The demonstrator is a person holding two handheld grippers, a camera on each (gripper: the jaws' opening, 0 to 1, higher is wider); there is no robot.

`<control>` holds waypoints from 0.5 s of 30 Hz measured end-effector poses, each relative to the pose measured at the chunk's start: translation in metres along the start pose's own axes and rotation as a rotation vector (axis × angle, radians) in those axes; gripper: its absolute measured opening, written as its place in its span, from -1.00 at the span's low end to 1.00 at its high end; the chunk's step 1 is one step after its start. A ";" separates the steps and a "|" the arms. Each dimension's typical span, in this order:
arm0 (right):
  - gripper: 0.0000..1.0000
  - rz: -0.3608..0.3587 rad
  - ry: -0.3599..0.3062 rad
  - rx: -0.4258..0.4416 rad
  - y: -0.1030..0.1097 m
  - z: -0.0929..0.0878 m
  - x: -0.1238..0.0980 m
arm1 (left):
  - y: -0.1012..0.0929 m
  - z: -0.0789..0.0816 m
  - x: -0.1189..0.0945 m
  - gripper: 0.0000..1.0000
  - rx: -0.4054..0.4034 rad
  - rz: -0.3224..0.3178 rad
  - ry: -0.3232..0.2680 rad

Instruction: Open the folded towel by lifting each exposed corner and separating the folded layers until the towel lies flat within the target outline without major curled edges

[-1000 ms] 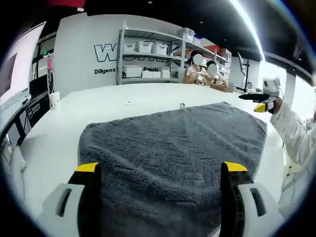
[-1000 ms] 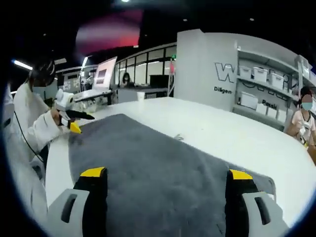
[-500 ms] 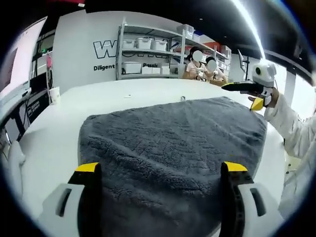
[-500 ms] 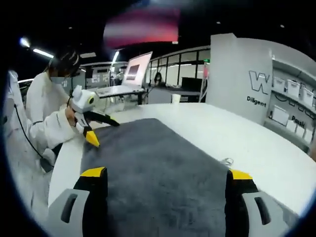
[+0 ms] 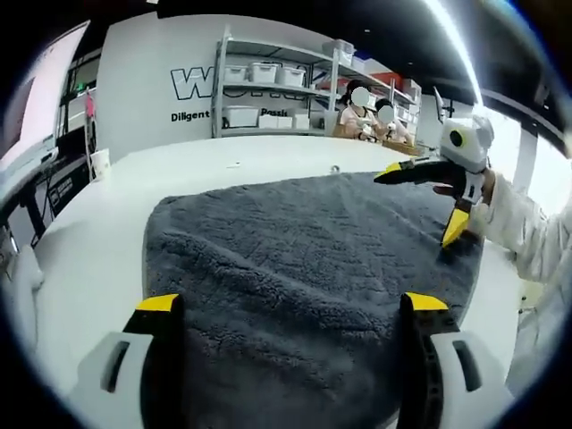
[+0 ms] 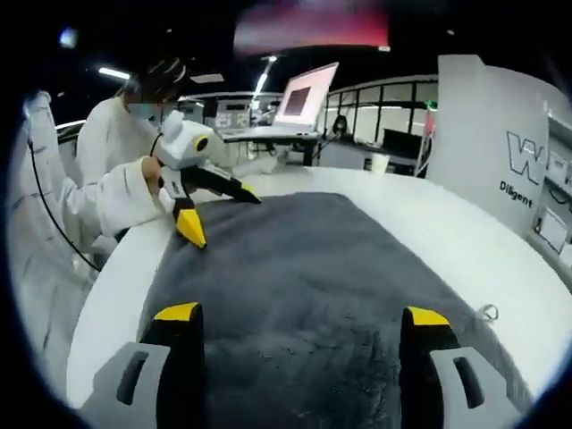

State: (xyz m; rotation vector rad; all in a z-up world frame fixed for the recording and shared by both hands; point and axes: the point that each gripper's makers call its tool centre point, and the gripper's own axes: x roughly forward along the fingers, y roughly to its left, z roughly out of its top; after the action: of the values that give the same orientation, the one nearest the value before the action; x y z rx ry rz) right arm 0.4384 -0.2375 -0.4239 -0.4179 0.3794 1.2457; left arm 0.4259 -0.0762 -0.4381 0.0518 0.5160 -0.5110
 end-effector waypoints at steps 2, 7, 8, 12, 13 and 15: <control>0.74 0.013 0.004 -0.004 0.005 0.001 0.003 | 0.000 -0.001 0.000 0.98 0.003 0.003 0.002; 0.68 0.054 0.029 -0.034 0.011 -0.005 0.015 | 0.000 -0.002 0.002 0.98 0.012 0.014 0.000; 0.65 0.060 0.039 -0.037 0.013 -0.007 0.016 | 0.000 -0.002 0.002 0.98 0.013 0.015 0.000; 0.55 0.093 0.043 0.013 0.015 -0.012 0.015 | 0.001 -0.003 0.002 0.98 0.029 0.023 0.001; 0.57 0.090 0.045 0.027 0.012 -0.014 0.014 | 0.000 -0.003 0.002 0.98 0.030 0.025 0.001; 0.58 0.102 0.050 0.066 0.012 -0.017 0.012 | 0.001 -0.003 0.002 0.98 0.030 0.027 -0.001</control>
State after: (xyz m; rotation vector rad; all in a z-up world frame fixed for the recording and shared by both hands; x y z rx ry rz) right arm 0.4291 -0.2327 -0.4458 -0.3770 0.4882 1.3200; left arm 0.4265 -0.0760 -0.4418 0.0871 0.5060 -0.4925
